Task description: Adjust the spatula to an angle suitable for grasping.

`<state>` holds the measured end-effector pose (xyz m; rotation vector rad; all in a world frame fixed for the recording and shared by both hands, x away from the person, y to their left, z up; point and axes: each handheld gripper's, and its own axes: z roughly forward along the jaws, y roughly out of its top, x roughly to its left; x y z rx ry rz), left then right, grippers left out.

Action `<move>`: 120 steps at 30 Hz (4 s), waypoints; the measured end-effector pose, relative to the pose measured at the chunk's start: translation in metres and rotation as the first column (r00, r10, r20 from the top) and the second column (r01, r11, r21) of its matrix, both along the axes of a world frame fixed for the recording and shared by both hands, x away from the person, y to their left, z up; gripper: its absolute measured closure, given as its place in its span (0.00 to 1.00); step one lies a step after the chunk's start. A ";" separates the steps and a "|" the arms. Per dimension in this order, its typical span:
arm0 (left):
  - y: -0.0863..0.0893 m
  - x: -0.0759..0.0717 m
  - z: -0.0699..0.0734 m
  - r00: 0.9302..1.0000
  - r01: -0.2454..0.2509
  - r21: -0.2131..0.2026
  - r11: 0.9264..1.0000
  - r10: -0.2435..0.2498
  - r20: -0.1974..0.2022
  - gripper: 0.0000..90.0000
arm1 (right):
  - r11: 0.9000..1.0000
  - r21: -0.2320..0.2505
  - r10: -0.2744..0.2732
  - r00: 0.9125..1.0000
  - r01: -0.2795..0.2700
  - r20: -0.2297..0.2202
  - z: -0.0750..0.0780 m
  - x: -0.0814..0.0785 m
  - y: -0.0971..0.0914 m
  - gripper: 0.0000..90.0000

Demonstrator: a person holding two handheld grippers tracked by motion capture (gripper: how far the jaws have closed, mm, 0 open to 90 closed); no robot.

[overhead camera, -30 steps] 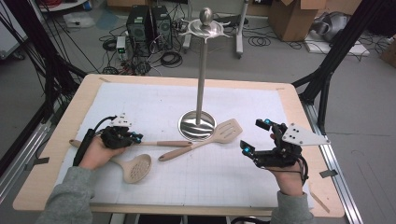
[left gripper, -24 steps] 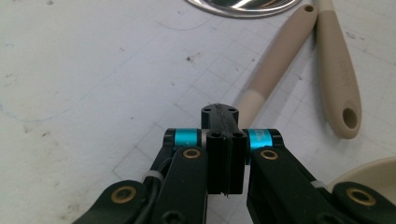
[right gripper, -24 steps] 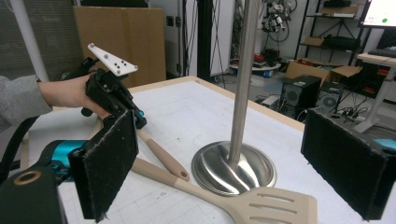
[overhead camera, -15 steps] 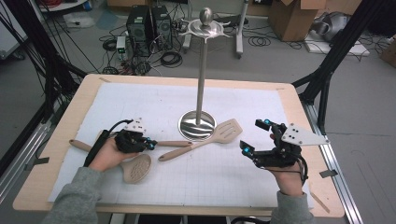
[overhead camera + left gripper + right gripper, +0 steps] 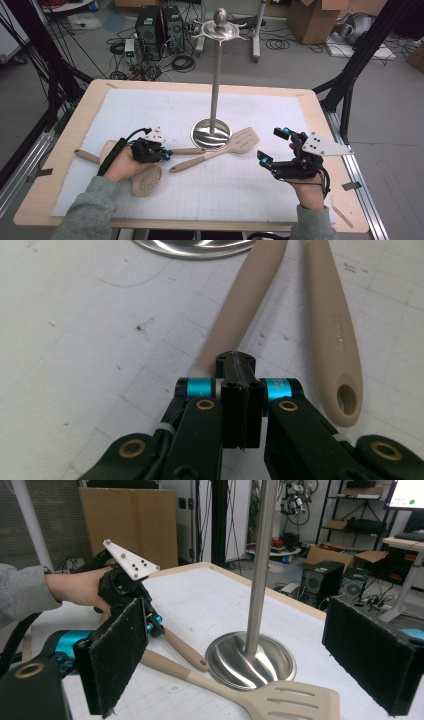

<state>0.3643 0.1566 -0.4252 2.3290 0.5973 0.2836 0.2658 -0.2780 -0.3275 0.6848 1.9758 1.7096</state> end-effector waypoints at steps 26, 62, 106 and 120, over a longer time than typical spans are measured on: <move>-0.001 0.004 0.000 0.998 -0.053 0.008 0.999 0.053 0.039 1.00 | 1.000 0.000 -0.001 1.000 0.001 0.001 0.000 0.000 0.000 0.11; 0.069 0.014 -0.001 0.948 -0.319 0.070 0.945 0.320 0.009 1.00 | 1.000 0.002 -0.001 1.000 0.001 -0.010 -0.001 0.000 0.000 0.11; -0.027 0.011 0.002 1.000 -0.006 0.018 1.000 0.007 -0.021 0.99 | 1.000 0.010 0.001 1.000 -0.001 -0.011 0.000 -0.002 0.000 0.11; -0.033 0.015 0.002 1.000 0.017 0.027 0.999 -0.017 -0.003 0.99 | 1.000 0.006 0.005 1.000 -0.005 -0.008 -0.001 0.000 0.000 0.11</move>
